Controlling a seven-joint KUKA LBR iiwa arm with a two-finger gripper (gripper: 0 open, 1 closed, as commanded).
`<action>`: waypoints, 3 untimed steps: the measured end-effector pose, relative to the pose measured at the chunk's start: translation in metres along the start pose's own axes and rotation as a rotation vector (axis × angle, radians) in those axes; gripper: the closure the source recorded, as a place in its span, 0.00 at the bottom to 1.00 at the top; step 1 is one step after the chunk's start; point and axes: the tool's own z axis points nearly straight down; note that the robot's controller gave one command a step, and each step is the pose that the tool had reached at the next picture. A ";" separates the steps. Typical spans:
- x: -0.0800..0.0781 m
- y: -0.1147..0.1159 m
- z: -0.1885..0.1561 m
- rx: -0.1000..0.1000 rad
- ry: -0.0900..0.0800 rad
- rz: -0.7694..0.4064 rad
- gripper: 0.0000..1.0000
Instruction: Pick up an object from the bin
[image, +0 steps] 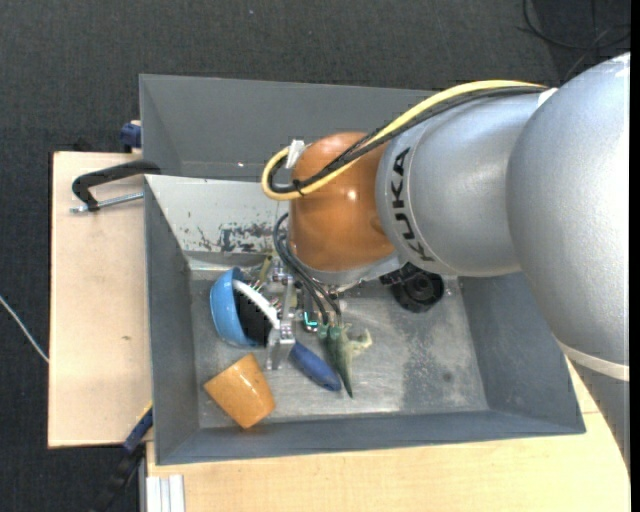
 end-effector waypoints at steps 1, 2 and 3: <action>0.016 -0.051 0.060 -0.002 -0.001 0.149 0.00; 0.016 -0.049 0.058 -0.002 0.001 0.149 1.00; 0.010 -0.067 -0.104 -0.001 -0.007 0.154 1.00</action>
Offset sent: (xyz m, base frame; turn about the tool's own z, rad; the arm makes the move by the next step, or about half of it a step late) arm -0.0177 -0.0513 -0.0617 0.1474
